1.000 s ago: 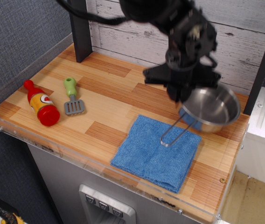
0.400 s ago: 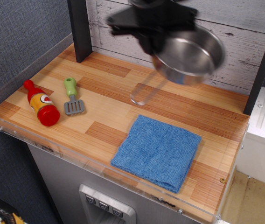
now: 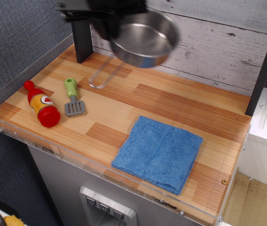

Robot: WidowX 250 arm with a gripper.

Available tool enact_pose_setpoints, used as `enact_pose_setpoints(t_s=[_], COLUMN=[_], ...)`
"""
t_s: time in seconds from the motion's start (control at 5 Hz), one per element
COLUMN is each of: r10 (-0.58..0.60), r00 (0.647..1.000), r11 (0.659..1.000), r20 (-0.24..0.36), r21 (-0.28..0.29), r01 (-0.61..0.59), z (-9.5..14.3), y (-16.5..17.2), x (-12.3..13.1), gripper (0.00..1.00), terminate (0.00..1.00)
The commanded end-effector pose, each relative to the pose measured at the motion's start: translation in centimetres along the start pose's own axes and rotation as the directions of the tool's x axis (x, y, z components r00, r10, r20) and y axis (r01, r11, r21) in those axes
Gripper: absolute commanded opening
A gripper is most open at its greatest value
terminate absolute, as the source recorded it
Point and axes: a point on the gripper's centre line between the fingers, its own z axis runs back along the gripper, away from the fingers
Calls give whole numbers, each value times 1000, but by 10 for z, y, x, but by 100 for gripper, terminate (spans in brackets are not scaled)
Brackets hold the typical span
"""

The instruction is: Move the pot behind and right of the green spatula

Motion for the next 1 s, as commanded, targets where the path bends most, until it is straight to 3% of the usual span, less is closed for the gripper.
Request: enact_pose_setpoints(t_s=[0.0,0.4,0.8], r10=[22,29,39], r00=[999,998,988], r11=[999,995,994], r20=[26,-59,-149], r21=[43,95,108], r01=[-24,-23,-23], z=[-12,-56,-101], y=[29,48,52], x=[20,7,-16], gripper=[0,0,0], terminate=[0,0,0])
